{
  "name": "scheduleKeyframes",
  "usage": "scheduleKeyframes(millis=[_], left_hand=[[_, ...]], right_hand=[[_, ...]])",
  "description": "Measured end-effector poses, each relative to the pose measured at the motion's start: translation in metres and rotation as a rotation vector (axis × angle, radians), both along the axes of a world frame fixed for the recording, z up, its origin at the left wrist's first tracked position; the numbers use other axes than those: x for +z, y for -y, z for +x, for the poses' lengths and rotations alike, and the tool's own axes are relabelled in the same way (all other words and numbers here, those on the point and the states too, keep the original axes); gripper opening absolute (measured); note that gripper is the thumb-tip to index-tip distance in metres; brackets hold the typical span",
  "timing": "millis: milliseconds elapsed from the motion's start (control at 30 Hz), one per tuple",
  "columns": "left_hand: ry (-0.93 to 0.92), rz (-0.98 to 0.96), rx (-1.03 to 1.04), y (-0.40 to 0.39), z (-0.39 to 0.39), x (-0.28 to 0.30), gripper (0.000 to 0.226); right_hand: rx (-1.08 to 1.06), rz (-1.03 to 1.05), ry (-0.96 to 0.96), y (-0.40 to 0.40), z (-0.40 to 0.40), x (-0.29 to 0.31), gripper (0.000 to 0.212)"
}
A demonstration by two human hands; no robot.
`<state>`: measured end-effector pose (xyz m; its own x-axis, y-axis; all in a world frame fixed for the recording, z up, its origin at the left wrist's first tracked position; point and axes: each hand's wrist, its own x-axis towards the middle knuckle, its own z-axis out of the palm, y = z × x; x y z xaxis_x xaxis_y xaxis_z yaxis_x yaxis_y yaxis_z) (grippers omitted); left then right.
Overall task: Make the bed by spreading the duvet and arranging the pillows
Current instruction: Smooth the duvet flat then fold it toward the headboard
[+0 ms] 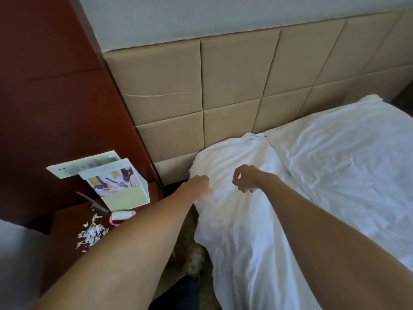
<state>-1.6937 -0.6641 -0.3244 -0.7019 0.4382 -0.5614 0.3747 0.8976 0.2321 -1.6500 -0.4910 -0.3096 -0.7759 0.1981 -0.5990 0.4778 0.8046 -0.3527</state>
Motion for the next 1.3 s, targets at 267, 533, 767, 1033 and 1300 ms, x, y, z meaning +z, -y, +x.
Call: scheduleKeyframes(millis=[267, 533, 767, 1033, 1300], left_hand=[[0.019, 0.02, -0.115, -0.046, -0.139, -0.065, 0.049], [0.116, 0.113, -0.017, -0.093, -0.261, -0.18, 0.075], [0.241, -0.042, -0.073, -0.118, -0.296, -0.278, 0.074], [0.064, -0.01, -0.174, -0.128, -0.311, -0.289, 0.099], [0.3, 0.0, -0.386, -0.15, -0.251, -0.233, 0.124]], right_hand=[[0.019, 0.114, -0.036, -0.048, -0.115, -0.059, 0.026], [0.227, 0.239, 0.0, -0.079, -0.258, -0.176, 0.062], [0.341, 0.372, 0.095, -0.112, -0.32, -0.291, 0.108], [0.294, 0.265, 0.057, -0.112, -0.29, -0.302, 0.048], [0.378, 0.266, -0.027, -0.141, -0.191, -0.17, 0.033]])
